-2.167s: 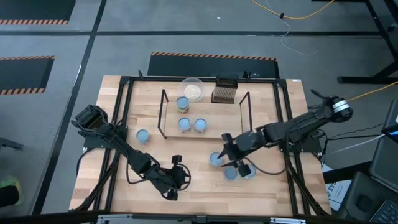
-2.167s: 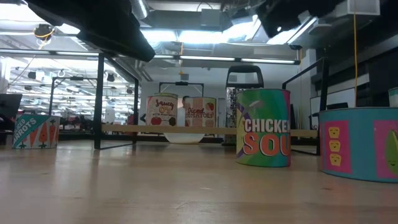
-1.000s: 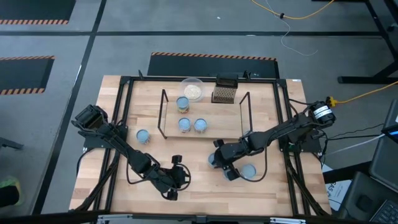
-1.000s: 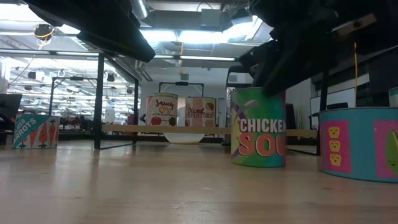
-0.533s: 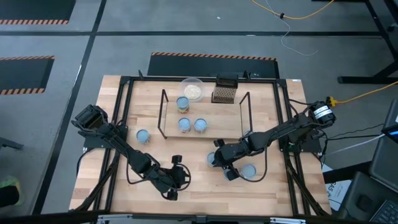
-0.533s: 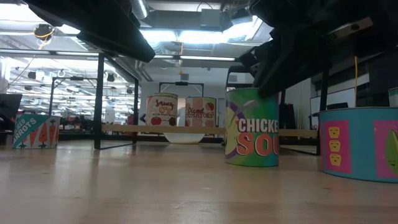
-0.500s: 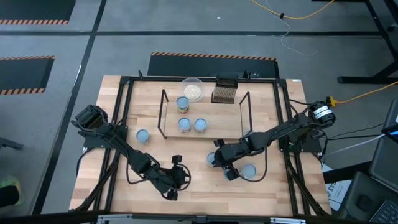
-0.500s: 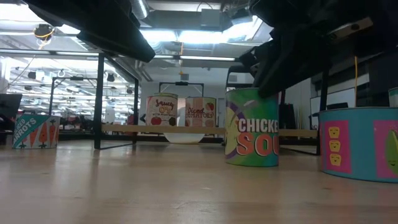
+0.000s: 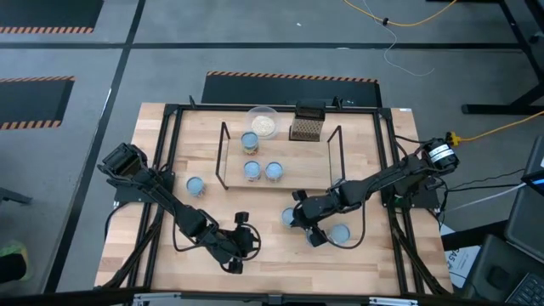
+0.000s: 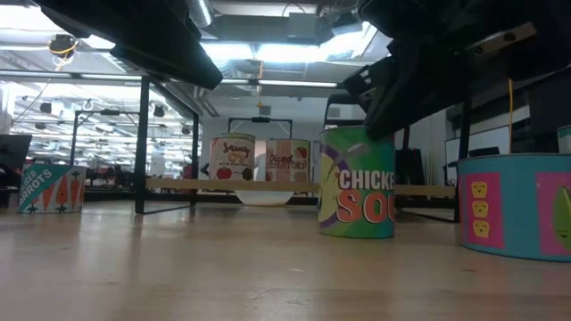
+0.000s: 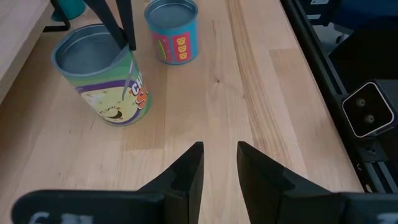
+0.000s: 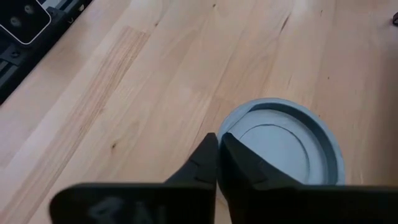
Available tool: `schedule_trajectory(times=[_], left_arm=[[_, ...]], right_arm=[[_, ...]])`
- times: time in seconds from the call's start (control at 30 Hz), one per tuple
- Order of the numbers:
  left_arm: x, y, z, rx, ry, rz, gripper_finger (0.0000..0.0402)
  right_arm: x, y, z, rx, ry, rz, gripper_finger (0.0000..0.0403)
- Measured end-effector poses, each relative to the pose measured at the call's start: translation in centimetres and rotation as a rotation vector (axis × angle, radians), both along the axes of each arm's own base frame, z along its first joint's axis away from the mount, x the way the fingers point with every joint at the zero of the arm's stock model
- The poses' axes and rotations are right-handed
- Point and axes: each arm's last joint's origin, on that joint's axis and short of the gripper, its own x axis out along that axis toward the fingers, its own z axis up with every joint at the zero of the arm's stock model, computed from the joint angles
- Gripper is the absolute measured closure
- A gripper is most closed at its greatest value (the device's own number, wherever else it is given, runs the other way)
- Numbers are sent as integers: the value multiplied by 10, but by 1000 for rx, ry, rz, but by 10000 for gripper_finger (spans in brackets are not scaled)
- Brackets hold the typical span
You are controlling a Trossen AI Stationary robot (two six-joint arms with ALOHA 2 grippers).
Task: Pick and place cans onto a shelf
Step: Put the canned chicken soup on the shelf
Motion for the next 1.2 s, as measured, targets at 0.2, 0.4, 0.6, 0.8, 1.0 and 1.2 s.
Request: schedule_trajectory(times=[0.2, 0.4, 0.6, 0.8, 1.0, 1.2], left_arm=[[0, 0, 0, 0, 0, 0, 312], [0, 0, 0, 0, 0, 0, 312], [0, 0, 0, 0, 0, 0, 312], [0, 0, 0, 0, 0, -1, 312], [0, 0, 0, 0, 0, -1, 312], [0, 0, 0, 0, 0, -1, 312]], right_arm=[[0, 0, 0, 0, -1, 1, 392], [-4, -1, 6, 14, -2, 15, 392], [-10, -3, 24, 34, -47, 20, 395], [-18, -5, 46, 66, -107, 32, 393], [-26, -11, 72, 86, -177, 30, 395], [-22, -28, 117, 18, -177, 24, 394]])
